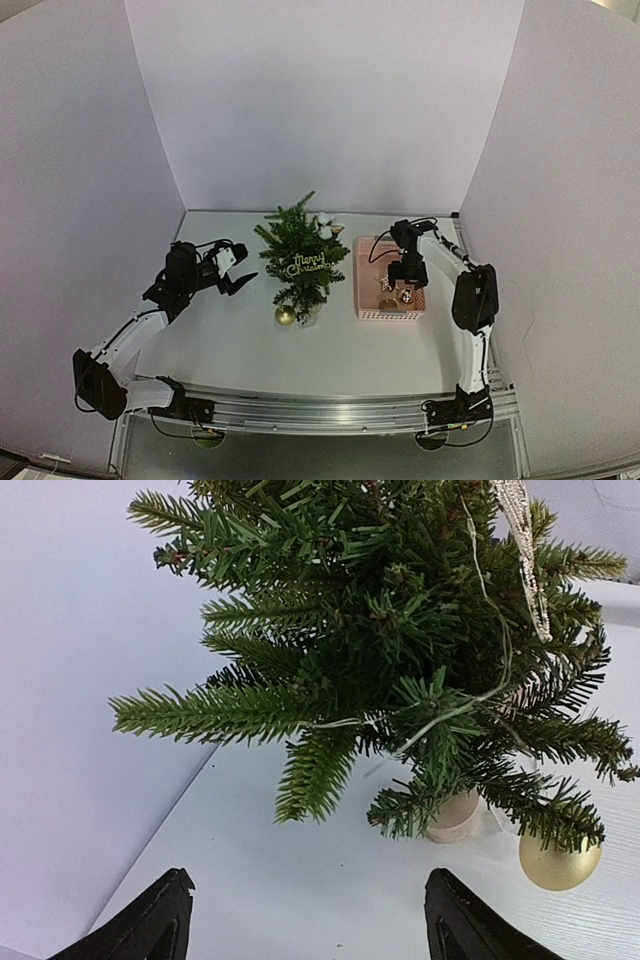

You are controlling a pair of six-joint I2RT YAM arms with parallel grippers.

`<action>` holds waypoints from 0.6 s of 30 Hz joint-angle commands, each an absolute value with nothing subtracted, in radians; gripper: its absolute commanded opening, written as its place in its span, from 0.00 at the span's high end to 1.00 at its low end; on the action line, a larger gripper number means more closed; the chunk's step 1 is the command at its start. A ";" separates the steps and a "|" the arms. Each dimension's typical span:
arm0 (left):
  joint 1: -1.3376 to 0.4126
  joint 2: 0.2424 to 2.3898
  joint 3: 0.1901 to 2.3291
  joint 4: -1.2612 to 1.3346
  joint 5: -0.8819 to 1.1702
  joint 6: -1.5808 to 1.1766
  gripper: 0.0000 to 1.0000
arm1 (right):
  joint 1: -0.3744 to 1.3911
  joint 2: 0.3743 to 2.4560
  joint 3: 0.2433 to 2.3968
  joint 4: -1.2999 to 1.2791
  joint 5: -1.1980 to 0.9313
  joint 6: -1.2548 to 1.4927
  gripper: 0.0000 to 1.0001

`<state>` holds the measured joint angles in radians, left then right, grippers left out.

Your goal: Decorate the small christmas tree

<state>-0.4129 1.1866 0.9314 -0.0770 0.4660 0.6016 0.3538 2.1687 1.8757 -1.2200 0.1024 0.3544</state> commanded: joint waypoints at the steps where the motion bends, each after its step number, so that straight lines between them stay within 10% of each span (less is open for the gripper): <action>1: -0.407 1.171 0.926 -0.022 0.448 0.603 0.20 | 0.355 2.207 1.930 -1.270 0.180 0.360 0.25; 18: -0.408 1.184 0.920 0.032 0.436 0.631 0.19 | 0.357 2.303 1.964 -1.281 0.167 0.367 0.32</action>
<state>-0.4129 1.1866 0.9268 -0.0208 0.4561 0.6124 0.3538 2.2791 1.9281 -1.2556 0.1734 0.3561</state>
